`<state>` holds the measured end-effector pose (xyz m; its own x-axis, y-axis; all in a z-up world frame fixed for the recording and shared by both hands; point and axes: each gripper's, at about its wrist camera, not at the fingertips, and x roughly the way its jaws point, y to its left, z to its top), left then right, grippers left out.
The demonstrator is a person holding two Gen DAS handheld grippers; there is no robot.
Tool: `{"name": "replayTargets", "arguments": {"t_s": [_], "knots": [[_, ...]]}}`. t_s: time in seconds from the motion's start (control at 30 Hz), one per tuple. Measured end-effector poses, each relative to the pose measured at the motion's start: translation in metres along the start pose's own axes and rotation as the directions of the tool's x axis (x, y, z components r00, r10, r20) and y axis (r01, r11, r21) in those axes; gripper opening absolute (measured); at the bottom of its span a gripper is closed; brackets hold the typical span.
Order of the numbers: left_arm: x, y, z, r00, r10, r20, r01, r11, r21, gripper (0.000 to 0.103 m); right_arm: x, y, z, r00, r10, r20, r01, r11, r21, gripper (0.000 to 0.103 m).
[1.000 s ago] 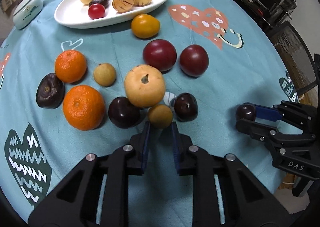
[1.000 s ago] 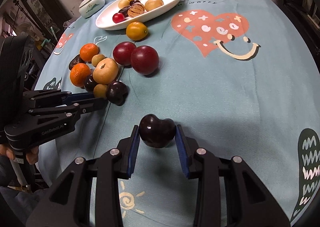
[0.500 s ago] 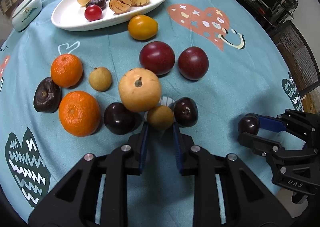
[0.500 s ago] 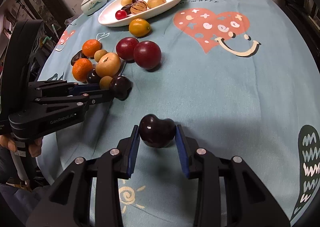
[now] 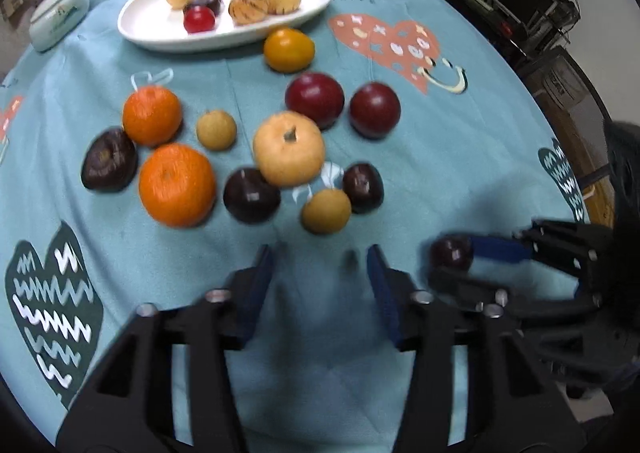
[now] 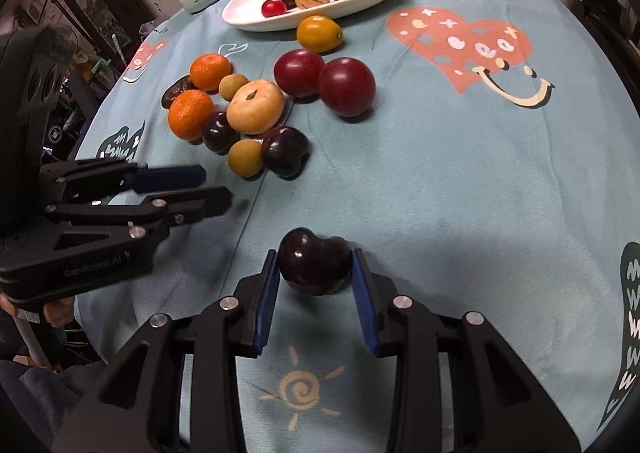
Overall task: Organize fruits
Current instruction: 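Grasp a dark plum with right gripper while left gripper grasps a small tan fruit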
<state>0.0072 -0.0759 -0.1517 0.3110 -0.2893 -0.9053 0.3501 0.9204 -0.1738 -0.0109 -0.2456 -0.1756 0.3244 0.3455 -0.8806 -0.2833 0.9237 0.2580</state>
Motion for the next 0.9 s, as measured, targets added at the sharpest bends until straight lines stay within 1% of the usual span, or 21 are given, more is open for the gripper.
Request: {"name": "replayTargets", "arguments": {"t_s": [0.03,0.07,0.1,0.13,0.17,0.23,0.37,0.43,0.5,0.7,0.8,0.83,0.9], "knots": [[0.002,-0.002,0.004,1.0,-0.014,0.001,0.014,1.0,0.009,0.05,-0.001,0.001,-0.001,1.0,-0.006,0.001,0.006,1.0,-0.002,0.036],[0.003,-0.004,0.006,1.0,-0.013,0.003,0.013,1.0,0.015,0.048,-0.002,0.001,-0.002,1.0,-0.007,0.002,0.007,1.0,0.0,0.036],[0.005,-0.006,0.011,1.0,-0.006,0.004,0.005,1.0,0.026,0.045,-0.004,0.001,-0.003,1.0,-0.011,0.002,0.011,1.0,0.004,0.036],[0.008,-0.008,0.014,1.0,0.005,-0.001,-0.005,0.999,0.037,0.035,-0.005,0.0,-0.004,1.0,-0.016,0.004,0.016,1.0,0.008,0.036],[0.01,-0.009,0.016,1.0,0.014,-0.009,-0.014,0.999,0.045,0.031,-0.007,-0.002,-0.004,1.0,-0.019,0.005,0.019,1.0,0.014,0.036],[0.014,-0.009,0.02,0.999,0.033,-0.016,-0.032,0.998,0.054,0.027,-0.009,-0.005,-0.006,1.0,-0.022,0.008,0.022,0.999,0.026,0.036],[0.016,-0.007,0.023,1.0,0.029,-0.012,-0.028,0.997,0.066,0.027,-0.011,-0.011,-0.007,1.0,-0.021,0.014,0.021,0.999,0.04,0.036],[0.02,-0.009,0.024,0.999,0.025,-0.034,-0.023,0.997,0.075,0.03,-0.009,-0.011,-0.006,1.0,-0.02,0.011,0.02,0.999,0.041,0.036],[0.024,-0.011,0.023,0.999,0.034,-0.042,-0.03,0.996,0.082,0.03,-0.008,-0.01,-0.006,1.0,-0.017,0.01,0.017,0.999,0.04,0.036],[0.024,-0.006,0.029,0.998,0.043,-0.034,-0.041,0.997,0.06,0.03,-0.007,-0.012,-0.004,1.0,-0.016,0.005,0.016,0.999,0.042,0.036],[0.023,-0.005,0.032,0.999,0.035,-0.032,-0.033,0.998,0.05,0.031,-0.006,-0.012,-0.004,1.0,-0.015,0.003,0.015,0.999,0.043,0.036],[0.024,-0.006,0.032,0.999,0.041,-0.031,-0.039,0.998,0.054,0.031,-0.006,-0.012,-0.005,1.0,-0.016,0.002,0.016,0.999,0.042,0.036],[0.025,-0.007,0.033,0.999,0.042,-0.03,-0.04,0.998,0.058,0.027,-0.006,-0.011,-0.005,1.0,-0.014,-0.001,0.014,0.999,0.043,0.036]]}}
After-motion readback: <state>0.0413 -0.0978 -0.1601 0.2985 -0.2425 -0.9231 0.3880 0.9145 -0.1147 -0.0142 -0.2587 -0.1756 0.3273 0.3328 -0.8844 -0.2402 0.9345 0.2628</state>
